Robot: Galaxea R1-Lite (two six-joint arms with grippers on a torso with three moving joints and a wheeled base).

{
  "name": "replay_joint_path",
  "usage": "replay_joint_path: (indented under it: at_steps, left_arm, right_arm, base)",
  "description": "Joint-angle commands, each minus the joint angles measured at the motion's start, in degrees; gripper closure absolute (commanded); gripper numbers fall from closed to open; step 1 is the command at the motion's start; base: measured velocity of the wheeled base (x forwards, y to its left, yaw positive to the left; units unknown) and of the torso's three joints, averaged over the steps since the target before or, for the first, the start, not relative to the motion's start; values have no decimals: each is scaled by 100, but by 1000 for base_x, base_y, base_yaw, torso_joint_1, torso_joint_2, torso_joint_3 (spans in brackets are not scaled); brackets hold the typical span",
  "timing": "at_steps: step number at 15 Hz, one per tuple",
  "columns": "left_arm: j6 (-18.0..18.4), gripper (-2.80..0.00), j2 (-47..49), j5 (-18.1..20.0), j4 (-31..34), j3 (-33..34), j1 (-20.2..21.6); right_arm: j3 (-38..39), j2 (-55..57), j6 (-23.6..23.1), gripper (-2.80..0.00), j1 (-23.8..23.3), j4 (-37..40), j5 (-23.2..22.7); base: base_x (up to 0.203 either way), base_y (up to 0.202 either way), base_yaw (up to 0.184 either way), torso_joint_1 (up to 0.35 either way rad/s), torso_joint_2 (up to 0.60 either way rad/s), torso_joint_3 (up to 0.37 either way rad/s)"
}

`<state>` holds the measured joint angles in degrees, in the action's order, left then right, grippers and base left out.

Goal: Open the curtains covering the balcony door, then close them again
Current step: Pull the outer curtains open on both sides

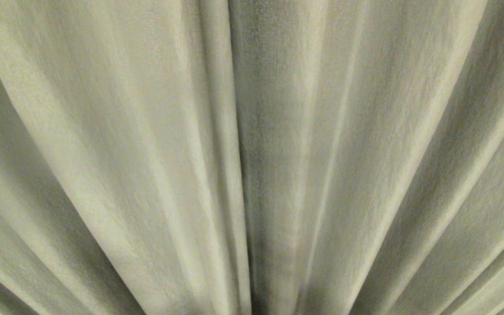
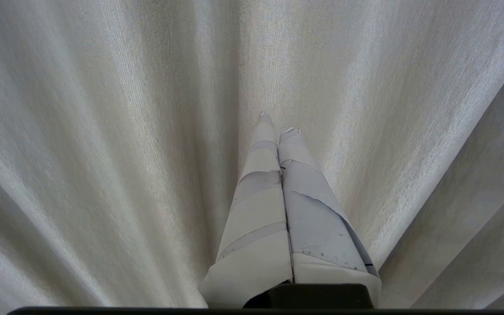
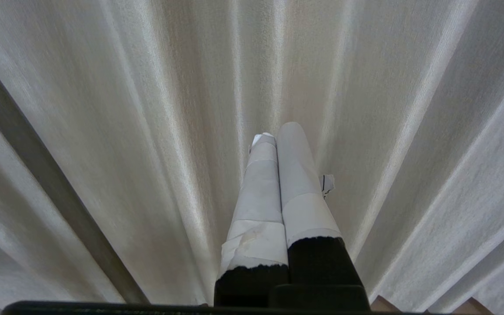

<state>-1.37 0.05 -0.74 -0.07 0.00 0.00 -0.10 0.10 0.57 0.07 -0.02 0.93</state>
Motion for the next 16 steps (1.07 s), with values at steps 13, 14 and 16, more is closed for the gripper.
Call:
replay_joint_path:
  at_steps: [13, 14, 16]
  left_arm:
    - [-4, 0, -5, -5, -1, 0, 0]
    - [-4, 0, -5, -5, -1, 0, 0]
    - [-4, 0, -5, -5, -1, 0, 0]
  right_arm:
    - [-734, 73, -989, 0, 1, 193, -1199]
    - [-1095, 282, -992, 0, -2, 321, -1403]
    - [-1935, 1167, -996, 0, -5, 497, -1724]
  base:
    - [0, 0, 0, 0, 0, 0]
    - [0, 0, 0, 0, 0, 0]
    - [0, 0, 0, 0, 0, 0]
